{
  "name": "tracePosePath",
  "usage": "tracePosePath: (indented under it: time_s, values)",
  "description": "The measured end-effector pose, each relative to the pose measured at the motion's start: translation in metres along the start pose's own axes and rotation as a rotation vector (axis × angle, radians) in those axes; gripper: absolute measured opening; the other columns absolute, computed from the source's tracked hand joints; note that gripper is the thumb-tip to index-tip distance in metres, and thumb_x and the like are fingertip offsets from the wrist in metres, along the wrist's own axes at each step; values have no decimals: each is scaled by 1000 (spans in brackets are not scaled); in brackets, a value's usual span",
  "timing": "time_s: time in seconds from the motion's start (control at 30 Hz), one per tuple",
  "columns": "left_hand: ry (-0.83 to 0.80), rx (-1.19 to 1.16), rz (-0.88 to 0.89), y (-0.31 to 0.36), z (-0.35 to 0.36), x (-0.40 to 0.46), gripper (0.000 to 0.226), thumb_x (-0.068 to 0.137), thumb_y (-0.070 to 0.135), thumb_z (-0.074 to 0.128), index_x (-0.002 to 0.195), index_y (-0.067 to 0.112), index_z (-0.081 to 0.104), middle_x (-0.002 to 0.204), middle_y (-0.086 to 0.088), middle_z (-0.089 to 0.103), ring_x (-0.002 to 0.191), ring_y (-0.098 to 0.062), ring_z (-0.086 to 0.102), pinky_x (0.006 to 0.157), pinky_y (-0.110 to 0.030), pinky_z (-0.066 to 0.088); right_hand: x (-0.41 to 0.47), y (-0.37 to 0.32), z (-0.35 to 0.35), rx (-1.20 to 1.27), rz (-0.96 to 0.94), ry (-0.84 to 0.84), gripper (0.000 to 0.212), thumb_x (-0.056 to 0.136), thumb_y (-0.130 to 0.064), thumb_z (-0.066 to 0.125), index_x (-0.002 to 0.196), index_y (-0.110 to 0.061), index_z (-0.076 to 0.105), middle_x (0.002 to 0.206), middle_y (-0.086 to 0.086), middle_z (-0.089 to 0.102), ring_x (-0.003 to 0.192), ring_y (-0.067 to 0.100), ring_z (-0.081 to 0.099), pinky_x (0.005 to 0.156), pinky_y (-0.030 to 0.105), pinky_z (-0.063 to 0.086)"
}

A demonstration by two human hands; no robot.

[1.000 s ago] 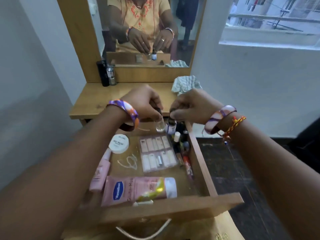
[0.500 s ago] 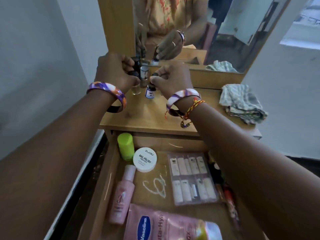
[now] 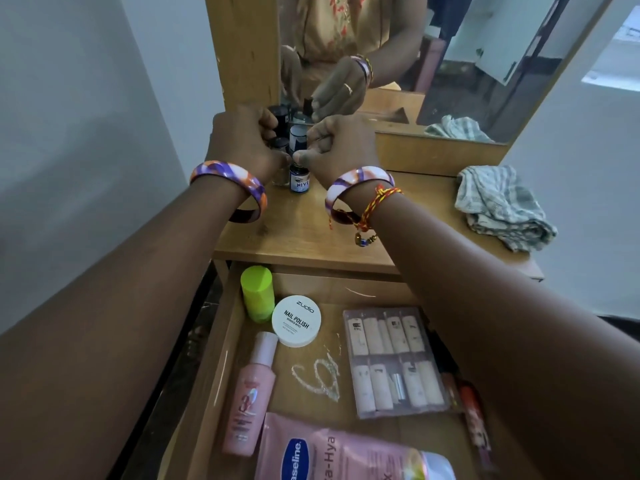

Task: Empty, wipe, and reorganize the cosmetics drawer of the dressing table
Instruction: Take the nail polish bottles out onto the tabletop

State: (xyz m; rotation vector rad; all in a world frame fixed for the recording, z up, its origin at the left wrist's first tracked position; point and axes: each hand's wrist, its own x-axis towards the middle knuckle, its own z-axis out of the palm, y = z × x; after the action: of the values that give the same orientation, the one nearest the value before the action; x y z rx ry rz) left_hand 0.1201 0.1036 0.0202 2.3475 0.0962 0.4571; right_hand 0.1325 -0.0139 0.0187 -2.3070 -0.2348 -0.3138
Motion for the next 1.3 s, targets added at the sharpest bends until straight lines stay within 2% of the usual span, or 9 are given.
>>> tracePosePath:
  time_s: [0.13,0.23,0.43,0.57,0.67,0.8,0.97,1.1,1.3]
  values:
    - [89,78,44,15,-10,-23,41,78,13,74,117,7,62,113,-11,66,104,-25,63,84,-26,47,-16,5,-27,-7,44,-25,32,81,-16,70,109,-2,64,102,13,69,98,22,65,89,30,53]
    - [57,33,155,33,-12,-58,32,77,13,73,108,10,65,99,-5,67,93,-20,64,85,-31,51,-42,13,-58,20,56,-90,27,79,-13,72,103,-3,66,89,8,67,89,20,67,78,29,57]
    - [-373,13,253,70,16,-129,19,77,11,72,96,9,69,85,-2,65,79,-14,61,67,-21,46,-112,39,-110,-156,56,-210,10,74,-9,75,83,-10,72,66,1,61,57,7,54,57,10,46]
    - [-687,165,225,86,55,-168,24,74,16,75,96,10,69,95,-6,70,93,-21,65,80,-27,51,-156,67,-138,-321,101,-268,12,69,-5,73,79,-13,75,63,-3,63,57,9,56,51,12,42]
    - [-770,266,244,89,85,-191,36,72,22,78,103,9,65,106,-7,68,98,-25,63,81,-32,49,-182,84,-147,-463,177,-322,14,69,-13,77,80,-21,73,80,-2,71,76,16,67,68,25,55]
    - [-681,457,299,98,108,-203,33,82,16,64,114,13,55,117,-11,60,108,-34,58,80,-38,48,-211,99,-146,-601,203,-320,26,77,-24,72,102,-28,66,110,2,65,101,24,62,81,33,52]
    - [-527,503,320,103,121,-195,35,88,7,51,123,12,51,118,-14,55,110,-37,56,82,-43,48,-221,114,-136,-597,167,-244,35,86,-22,62,120,-24,59,118,2,63,107,23,60,82,35,50]
    - [-513,468,344,97,127,-188,25,88,10,52,111,14,62,110,-12,63,102,-35,60,73,-37,48,-214,119,-131,-532,134,-144,28,92,-19,54,119,-21,62,117,4,64,105,24,61,83,34,52]
    - [-527,378,284,90,126,-185,13,81,7,61,93,10,64,95,-15,69,92,-36,64,76,-41,55,-196,120,-119,-634,47,-280,27,93,-13,50,116,-18,62,109,7,63,98,25,61,65,27,40]
